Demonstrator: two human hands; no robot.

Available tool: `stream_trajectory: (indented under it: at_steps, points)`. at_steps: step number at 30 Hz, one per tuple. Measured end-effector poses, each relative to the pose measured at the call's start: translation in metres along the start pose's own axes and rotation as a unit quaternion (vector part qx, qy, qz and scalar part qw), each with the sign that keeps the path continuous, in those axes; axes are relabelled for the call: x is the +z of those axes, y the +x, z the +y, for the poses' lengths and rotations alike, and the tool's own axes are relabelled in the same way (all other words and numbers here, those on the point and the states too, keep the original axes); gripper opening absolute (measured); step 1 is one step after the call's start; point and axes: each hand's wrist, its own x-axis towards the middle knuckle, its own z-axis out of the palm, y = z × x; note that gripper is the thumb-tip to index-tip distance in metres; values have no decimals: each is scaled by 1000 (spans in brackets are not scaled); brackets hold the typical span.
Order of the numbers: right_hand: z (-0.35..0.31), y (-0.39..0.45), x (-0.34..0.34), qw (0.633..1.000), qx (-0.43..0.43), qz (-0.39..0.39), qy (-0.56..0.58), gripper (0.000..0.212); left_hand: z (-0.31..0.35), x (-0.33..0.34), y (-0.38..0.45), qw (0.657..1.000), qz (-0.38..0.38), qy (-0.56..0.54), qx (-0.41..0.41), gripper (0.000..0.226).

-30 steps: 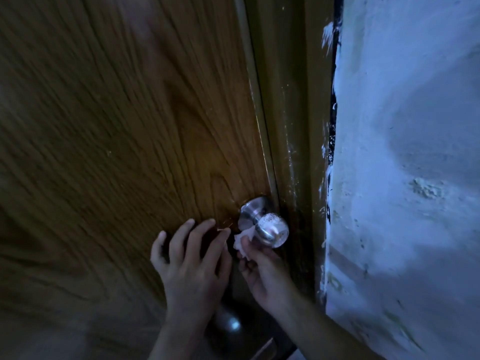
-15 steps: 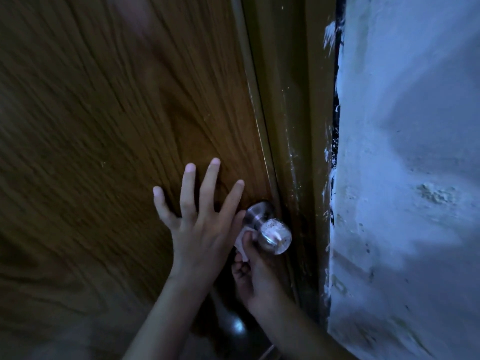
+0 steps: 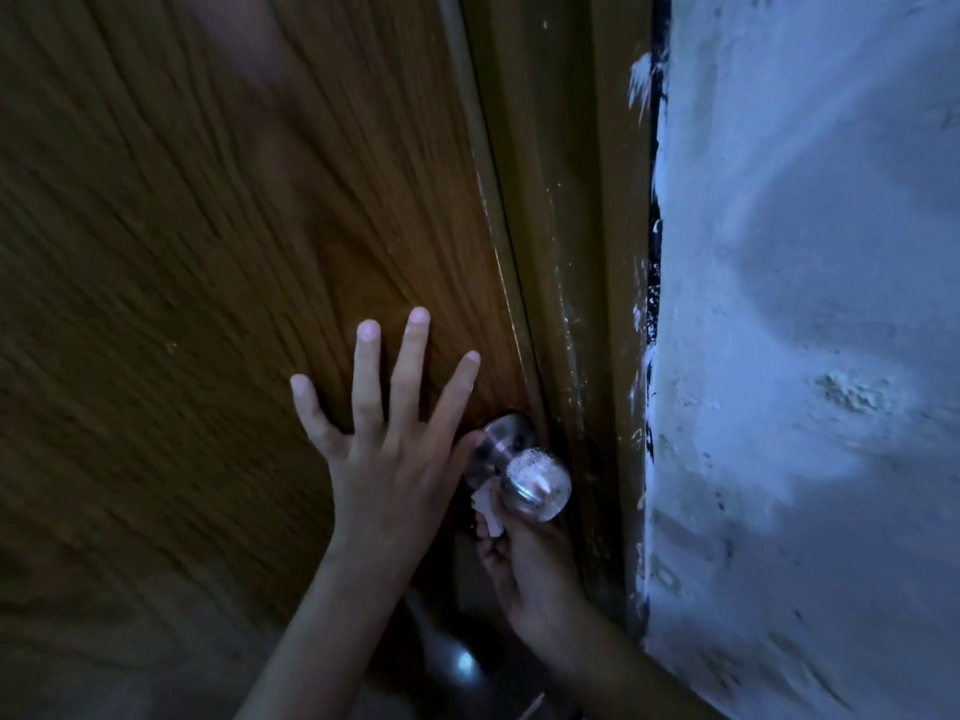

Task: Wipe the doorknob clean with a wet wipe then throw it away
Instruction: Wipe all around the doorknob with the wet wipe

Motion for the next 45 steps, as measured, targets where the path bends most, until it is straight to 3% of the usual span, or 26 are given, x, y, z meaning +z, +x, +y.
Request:
stream_trajectory:
  at_steps: [6,11,22,24,27,29,33,39,41,42,45]
  points:
    - [-19,9,-12,988,-140,26,-51,20,0,1,-1,1000,-2,-5,2,63]
    - [-39,13,-25,945,-251,20,-210,34,-1,-1,-6,1000,-14,-15,21,56]
    - [-68,9,-33,913,-215,-108,-331,28,-1,-4,-11,999,-16,-31,28,53]
    - [-71,8,-35,935,-168,-134,-284,25,-1,-4,-12,999,-17,-29,27,54]
    - [-81,0,-30,974,-61,-177,-124,28,0,-4,-12,999,-8,-30,28,53]
    - [-87,-4,-24,965,-90,-176,-174,36,0,-4,-13,999,-9,-33,26,52]
    - [-88,-13,-11,902,-190,-148,-359,30,0,-2,-14,999,-16,-27,22,49]
    - [-99,-25,0,852,-222,-107,-462,31,-1,-3,-13,999,-7,-21,30,49]
    - [-102,-32,7,816,-258,-121,-503,30,-2,-4,-13,999,-5,-11,35,51]
    - [-101,-37,10,771,-293,-124,-552,30,-2,-4,-13,999,-4,-6,38,51]
    - [-90,-42,16,560,-429,-156,-691,39,-3,-4,-13,999,0,6,43,50]
